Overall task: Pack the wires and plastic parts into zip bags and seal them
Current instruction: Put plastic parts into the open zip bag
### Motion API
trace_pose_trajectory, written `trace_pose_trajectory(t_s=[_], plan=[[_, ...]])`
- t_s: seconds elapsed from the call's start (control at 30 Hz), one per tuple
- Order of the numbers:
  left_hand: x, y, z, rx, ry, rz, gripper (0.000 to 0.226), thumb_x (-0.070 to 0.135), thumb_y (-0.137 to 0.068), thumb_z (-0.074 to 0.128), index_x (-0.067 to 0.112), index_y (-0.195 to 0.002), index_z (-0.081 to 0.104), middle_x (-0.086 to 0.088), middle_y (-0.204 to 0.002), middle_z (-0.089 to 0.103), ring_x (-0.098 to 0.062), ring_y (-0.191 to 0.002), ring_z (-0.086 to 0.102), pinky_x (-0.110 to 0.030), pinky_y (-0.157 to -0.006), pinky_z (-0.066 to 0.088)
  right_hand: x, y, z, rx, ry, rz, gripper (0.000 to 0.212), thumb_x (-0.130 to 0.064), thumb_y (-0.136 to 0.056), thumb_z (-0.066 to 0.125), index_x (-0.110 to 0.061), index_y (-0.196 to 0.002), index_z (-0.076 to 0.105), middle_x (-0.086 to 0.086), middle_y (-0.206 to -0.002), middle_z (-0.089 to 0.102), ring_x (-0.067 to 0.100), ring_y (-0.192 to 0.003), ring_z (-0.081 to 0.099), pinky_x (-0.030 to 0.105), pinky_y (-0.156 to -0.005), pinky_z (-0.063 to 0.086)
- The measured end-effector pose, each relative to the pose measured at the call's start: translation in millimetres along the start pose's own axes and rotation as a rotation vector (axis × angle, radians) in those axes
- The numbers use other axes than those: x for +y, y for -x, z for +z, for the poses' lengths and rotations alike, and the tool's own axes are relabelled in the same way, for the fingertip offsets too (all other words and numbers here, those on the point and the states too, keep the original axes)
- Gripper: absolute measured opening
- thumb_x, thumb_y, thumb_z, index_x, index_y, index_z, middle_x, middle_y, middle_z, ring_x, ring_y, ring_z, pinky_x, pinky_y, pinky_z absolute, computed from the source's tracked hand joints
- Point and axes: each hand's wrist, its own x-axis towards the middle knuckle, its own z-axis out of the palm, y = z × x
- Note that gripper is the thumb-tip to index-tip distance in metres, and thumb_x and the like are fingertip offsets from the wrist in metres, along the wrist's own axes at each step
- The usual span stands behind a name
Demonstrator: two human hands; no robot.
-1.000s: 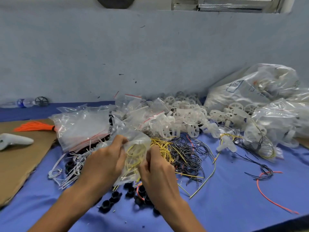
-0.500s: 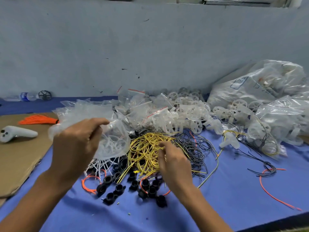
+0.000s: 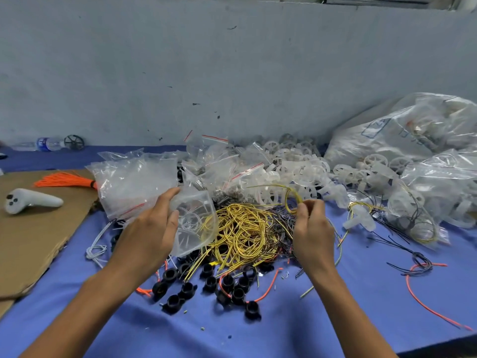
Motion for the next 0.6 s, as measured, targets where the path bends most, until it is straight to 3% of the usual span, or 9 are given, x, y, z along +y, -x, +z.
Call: trace_pose_trajectory(t_s=[0.17,0.23,0.3,0.37,0.47,0.6], plan=[[11,-2,3,-0.012,0.029,-0.003,0.047,0.029,-0.102,0.046,0.023,-0.148,0.036,0.008,-0.075,0.052,-0.022,-0.071,0.056,-0.044,-0.066,0.048,-16,-5,-16,0.202,-0.413,0.070,0.015,-0.026,-0.106,0.040,-0.030,-0.094,0.048,-0.008,-0.079,0.056,-0.004,-0.061,0.050,0.014,-0.054,0.039],[14,-1,7,-0.013,0.037,0.004,0.045,0.028,-0.102,0.047,0.021,-0.146,0.037,0.010,-0.073,0.050,-0.016,-0.066,0.054,-0.038,-0.058,0.042,-24,-5,-22,0.201,-0.572,0.059,0.016,-0.024,-0.106,0.040,-0.029,-0.095,0.050,-0.002,-0.081,0.060,0.004,-0.066,0.053,0.017,-0.059,0.043],[16,0,11,-0.001,0.014,0.016,0.042,0.027,-0.102,0.048,0.018,-0.143,0.042,0.015,-0.071,0.046,-0.011,-0.062,0.050,-0.032,-0.055,0.034,-30,-2,-26,0.059,-0.706,0.078,0.017,-0.020,-0.106,0.040,-0.024,-0.096,0.053,0.001,-0.073,0.062,0.015,-0.063,0.055,0.024,-0.056,0.046],[16,1,16,0.009,-0.033,0.024,0.039,0.026,-0.103,0.047,0.016,-0.141,0.046,0.018,-0.072,0.044,-0.011,-0.064,0.048,-0.028,-0.058,0.032,-32,5,-28,-0.181,-0.741,0.109,0.023,-0.017,-0.105,0.042,-0.026,-0.091,0.059,-0.003,-0.059,0.053,0.015,-0.051,0.048,0.026,-0.048,0.043],[19,2,20,-0.008,-0.046,0.038,0.039,0.028,-0.105,0.043,0.019,-0.142,0.046,0.009,-0.081,0.052,-0.017,-0.075,0.055,-0.030,-0.065,0.036,-35,20,-22,-0.499,-0.585,0.081,0.026,-0.016,-0.102,0.045,-0.024,-0.085,0.063,-0.011,-0.052,0.043,0.011,-0.044,0.040,0.030,-0.044,0.038],[31,10,25,-0.046,-0.048,0.096,0.037,0.033,-0.105,0.041,0.026,-0.141,0.046,-0.007,-0.102,0.069,-0.033,-0.091,0.066,-0.038,-0.068,0.046,-44,38,-3,-0.698,-0.310,-0.050,0.021,-0.024,-0.100,0.051,-0.020,-0.088,0.067,-0.010,-0.056,0.050,0.010,-0.048,0.043,0.030,-0.048,0.038]])
